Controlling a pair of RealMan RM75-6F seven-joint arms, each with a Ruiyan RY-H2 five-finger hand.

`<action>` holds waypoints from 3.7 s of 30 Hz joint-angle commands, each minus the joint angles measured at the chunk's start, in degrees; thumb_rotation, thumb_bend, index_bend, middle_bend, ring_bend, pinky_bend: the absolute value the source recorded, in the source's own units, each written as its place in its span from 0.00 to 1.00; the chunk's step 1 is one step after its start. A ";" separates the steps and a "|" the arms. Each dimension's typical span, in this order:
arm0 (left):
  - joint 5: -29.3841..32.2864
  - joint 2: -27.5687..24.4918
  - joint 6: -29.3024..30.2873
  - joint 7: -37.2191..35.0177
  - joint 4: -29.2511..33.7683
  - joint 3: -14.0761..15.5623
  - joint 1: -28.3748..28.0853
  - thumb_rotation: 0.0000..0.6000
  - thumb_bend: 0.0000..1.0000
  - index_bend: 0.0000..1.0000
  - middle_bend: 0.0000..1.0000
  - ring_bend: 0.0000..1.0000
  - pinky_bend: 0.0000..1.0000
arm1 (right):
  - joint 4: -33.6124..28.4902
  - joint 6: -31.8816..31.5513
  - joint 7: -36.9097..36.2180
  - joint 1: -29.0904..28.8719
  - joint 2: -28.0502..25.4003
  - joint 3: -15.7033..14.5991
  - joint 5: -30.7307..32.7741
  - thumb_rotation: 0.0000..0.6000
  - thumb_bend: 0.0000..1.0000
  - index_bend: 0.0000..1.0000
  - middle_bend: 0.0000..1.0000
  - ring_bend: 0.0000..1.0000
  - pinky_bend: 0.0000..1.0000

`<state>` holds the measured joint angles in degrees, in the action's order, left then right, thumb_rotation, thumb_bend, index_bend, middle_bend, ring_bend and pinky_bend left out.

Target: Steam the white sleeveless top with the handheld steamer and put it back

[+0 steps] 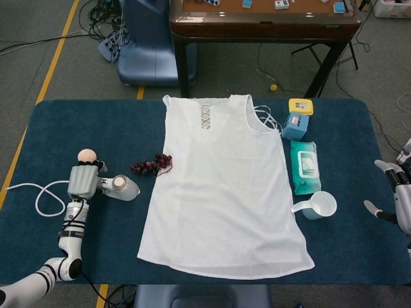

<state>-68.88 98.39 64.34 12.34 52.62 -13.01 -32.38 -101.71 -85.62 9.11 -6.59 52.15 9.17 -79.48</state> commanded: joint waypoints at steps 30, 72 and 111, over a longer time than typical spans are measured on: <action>-7.19 -0.86 -3.71 -22.46 -6.58 2.40 -2.15 1.00 0.13 0.84 0.70 0.61 0.58 | -0.45 0.17 -0.19 0.58 -0.04 -0.64 0.45 1.00 0.10 0.22 0.28 0.23 0.29; -1.47 -10.20 -1.82 -4.73 33.34 -1.45 -4.74 1.00 0.13 0.85 0.77 0.66 0.63 | -5.73 33.54 -7.29 -20.27 9.14 -12.08 -22.27 1.00 0.95 0.00 0.00 0.00 0.01; -3.96 10.73 -6.89 -3.63 7.11 -0.35 -14.57 1.00 0.13 0.85 0.77 0.66 0.63 | 11.41 41.53 -6.31 -27.60 28.75 -15.45 -14.31 1.00 0.99 0.00 0.01 0.00 0.01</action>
<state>-72.93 109.02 57.54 8.70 59.83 -13.29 -46.87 -90.33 -44.11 2.82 -34.15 80.87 -6.26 -93.80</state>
